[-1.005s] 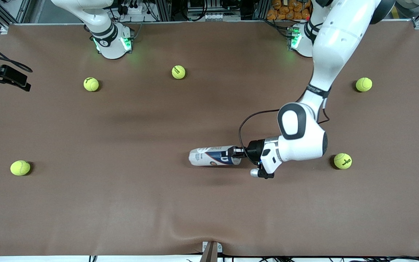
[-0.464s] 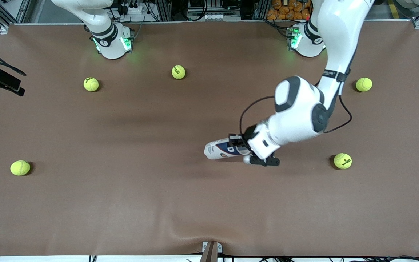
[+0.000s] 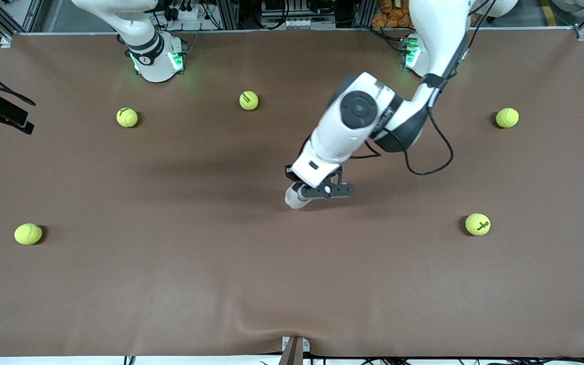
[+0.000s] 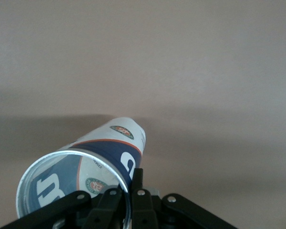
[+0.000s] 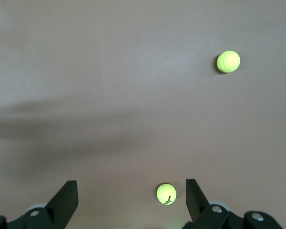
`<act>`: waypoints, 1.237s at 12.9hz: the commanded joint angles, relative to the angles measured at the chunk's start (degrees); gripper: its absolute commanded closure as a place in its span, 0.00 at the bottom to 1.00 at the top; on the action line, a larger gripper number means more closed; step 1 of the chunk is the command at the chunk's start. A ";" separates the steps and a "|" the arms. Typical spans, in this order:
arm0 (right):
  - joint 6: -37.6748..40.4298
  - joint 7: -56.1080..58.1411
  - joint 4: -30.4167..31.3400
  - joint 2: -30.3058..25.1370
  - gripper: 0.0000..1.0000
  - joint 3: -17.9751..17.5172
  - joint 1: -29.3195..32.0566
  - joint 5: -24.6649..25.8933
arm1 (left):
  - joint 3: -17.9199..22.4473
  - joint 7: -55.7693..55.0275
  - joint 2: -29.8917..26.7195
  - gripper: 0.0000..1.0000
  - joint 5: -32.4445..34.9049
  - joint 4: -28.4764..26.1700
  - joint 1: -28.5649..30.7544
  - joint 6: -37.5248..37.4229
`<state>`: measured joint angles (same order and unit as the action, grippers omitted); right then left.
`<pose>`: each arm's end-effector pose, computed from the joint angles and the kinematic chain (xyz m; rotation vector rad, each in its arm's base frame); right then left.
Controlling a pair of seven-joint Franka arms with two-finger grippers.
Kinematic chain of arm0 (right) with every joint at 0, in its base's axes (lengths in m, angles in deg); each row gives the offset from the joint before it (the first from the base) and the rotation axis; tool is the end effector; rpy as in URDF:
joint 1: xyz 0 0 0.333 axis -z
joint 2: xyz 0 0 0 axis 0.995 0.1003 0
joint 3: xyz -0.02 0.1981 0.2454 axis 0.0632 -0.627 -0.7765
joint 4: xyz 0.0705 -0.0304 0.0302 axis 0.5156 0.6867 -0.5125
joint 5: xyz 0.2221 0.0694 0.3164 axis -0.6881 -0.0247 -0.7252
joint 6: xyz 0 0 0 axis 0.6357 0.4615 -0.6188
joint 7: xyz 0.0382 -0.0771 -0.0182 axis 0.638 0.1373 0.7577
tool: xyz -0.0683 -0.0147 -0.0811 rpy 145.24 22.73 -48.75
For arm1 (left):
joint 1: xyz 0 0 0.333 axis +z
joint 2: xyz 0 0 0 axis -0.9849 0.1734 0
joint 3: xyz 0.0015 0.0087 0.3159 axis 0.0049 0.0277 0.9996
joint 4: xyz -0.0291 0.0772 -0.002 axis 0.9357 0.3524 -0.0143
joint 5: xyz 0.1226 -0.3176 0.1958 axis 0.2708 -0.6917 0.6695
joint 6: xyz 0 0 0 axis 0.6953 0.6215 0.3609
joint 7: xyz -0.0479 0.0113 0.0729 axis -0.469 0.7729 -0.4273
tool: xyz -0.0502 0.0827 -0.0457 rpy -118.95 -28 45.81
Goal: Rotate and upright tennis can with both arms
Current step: 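Lift the can's open end with the left gripper, tilting it upright, then set the can upright on the table and open the left gripper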
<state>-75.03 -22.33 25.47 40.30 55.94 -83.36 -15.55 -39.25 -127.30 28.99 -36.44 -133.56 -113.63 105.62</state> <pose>0.5470 -0.0236 0.6568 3.1282 -0.1907 -0.0550 0.5424 -0.4722 0.3895 2.8959 0.1891 0.0071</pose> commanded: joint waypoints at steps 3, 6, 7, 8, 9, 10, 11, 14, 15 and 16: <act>0.33 -0.40 -1.21 0.52 0.00 -0.29 0.35 -0.60 | 0.79 -8.81 0.60 1.00 7.31 0.19 -3.47 -4.41; 0.33 -0.40 -1.21 0.52 0.00 -0.29 0.26 -0.60 | 1.05 -11.61 2.18 1.00 8.11 0.19 -5.58 -4.96; 0.33 -0.40 -1.21 0.52 0.00 -0.29 0.26 -0.60 | 1.06 -12.41 2.70 1.00 8.72 0.19 -6.46 -4.96; 0.33 -0.40 -1.21 0.52 0.00 -0.29 0.26 -0.60 | 1.14 -12.42 2.80 0.87 8.99 0.19 -6.64 -4.96; 0.41 -0.40 -1.21 0.52 0.00 -0.29 0.26 -0.60 | 1.14 -12.51 2.62 0.43 8.99 0.19 -6.55 -4.96; 0.42 -0.40 -1.21 0.52 0.00 -0.29 0.26 -0.60 | 1.14 -12.42 2.36 0.00 8.99 0.27 -6.38 -4.96; 0.42 -0.40 -1.21 0.52 0.00 -0.29 0.17 -0.60 | 1.14 -12.59 2.18 0.00 8.73 0.62 -6.20 -4.96; 0.42 -0.40 -1.21 0.52 0.00 -0.29 0.08 -0.60 | 1.14 -12.59 0.70 0.00 8.81 1.50 -6.29 -4.96; 0.42 -0.40 -1.21 0.52 0.00 -0.29 -0.01 -0.51 | 1.23 -12.59 -0.27 0.00 8.81 2.20 -5.94 -5.65; 0.42 -0.40 -1.21 0.52 0.00 -0.29 -0.09 -0.51 | 1.49 -12.59 -1.50 0.00 8.99 2.56 -5.85 -7.84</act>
<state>-75.03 -22.33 25.48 40.30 55.78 -83.39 -15.55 -38.22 -138.62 30.52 -29.03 -131.48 -119.61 101.11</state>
